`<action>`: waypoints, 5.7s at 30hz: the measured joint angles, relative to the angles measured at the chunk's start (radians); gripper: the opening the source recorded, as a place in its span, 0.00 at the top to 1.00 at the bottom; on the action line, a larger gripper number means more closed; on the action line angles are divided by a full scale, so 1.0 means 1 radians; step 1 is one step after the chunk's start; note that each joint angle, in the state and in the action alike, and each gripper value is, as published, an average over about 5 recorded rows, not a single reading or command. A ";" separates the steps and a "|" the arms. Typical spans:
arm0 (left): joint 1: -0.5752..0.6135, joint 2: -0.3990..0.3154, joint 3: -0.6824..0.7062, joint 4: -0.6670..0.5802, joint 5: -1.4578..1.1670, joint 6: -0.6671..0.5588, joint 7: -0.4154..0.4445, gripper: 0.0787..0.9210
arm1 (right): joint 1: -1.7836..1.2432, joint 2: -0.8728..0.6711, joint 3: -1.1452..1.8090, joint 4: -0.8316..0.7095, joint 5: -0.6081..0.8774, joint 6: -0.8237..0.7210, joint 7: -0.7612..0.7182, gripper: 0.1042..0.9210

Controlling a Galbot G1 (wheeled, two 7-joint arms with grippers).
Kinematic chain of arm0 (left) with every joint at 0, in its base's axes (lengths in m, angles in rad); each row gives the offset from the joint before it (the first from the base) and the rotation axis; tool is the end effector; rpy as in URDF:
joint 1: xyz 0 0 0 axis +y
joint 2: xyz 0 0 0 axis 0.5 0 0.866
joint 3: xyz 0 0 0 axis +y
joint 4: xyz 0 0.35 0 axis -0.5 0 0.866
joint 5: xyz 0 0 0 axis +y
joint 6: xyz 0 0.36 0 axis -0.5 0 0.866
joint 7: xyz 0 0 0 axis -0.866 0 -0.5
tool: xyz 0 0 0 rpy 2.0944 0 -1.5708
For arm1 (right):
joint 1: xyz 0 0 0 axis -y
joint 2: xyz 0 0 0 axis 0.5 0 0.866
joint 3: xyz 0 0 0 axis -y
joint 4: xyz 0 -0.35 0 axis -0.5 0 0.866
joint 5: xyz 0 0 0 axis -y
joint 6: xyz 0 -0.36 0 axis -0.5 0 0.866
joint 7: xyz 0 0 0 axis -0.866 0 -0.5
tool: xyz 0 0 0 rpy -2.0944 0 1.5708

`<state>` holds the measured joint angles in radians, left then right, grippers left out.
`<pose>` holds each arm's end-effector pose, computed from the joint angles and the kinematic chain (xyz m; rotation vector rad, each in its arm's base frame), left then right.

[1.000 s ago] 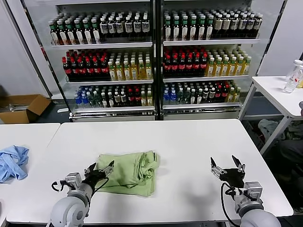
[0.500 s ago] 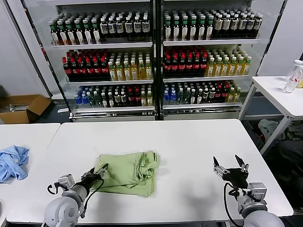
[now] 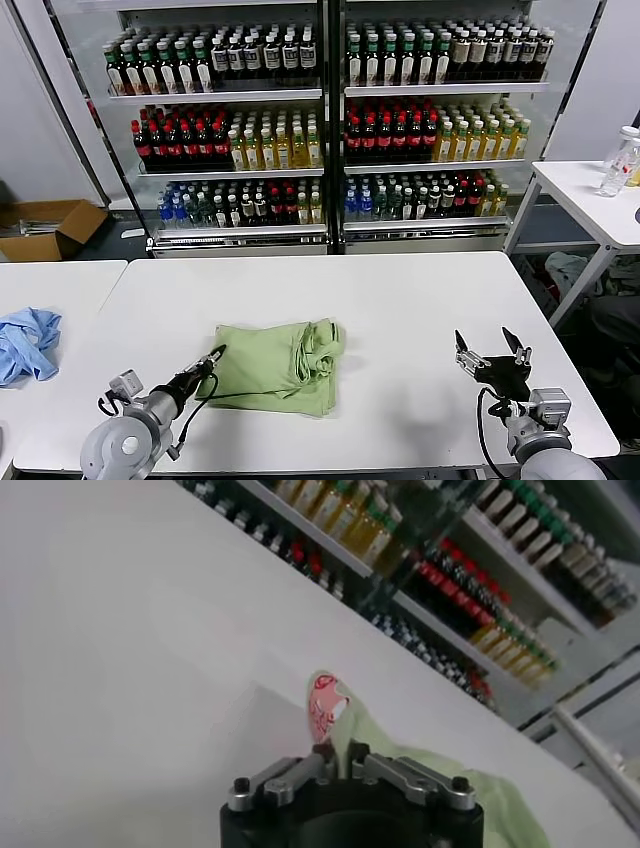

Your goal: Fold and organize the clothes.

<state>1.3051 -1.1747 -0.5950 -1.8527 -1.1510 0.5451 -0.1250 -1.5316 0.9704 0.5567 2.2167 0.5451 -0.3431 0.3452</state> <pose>0.2771 0.1192 -0.3017 -0.1817 -2.4389 0.8908 0.2055 -0.0832 -0.2264 -0.0286 -2.8909 0.1226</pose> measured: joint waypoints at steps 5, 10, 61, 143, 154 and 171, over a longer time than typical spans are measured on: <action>0.004 -0.007 -0.033 -0.006 -0.052 0.003 -0.001 0.98 | -0.005 -0.005 0.011 0.010 0.008 -0.003 0.005 0.12; -0.001 0.009 -0.092 -0.009 -0.090 0.009 -0.014 0.98 | -0.003 -0.008 0.024 0.020 0.026 -0.008 0.012 0.12; -0.346 -0.240 0.458 -0.005 0.283 -0.028 -0.217 0.59 | 0.111 0.030 -0.064 -0.002 0.009 0.003 -0.052 0.12; 0.137 -0.084 0.073 -0.294 0.597 -0.218 -0.129 0.12 | 0.395 -0.017 -0.309 -0.322 -0.073 0.083 -0.094 0.36; 0.202 -0.093 0.064 -0.383 0.669 -0.229 -0.063 0.12 | 0.232 0.003 -0.187 -0.175 -0.140 0.157 -0.096 0.12; 0.287 -0.096 0.033 -0.479 0.730 -0.248 -0.007 0.12 | 0.128 0.023 -0.136 -0.060 -0.206 0.186 -0.083 0.12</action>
<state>1.5922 -1.2707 -0.5625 -2.3317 -0.4208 0.2972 -0.1322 -1.4041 0.9934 0.4206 2.1566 0.3390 -0.1569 0.2619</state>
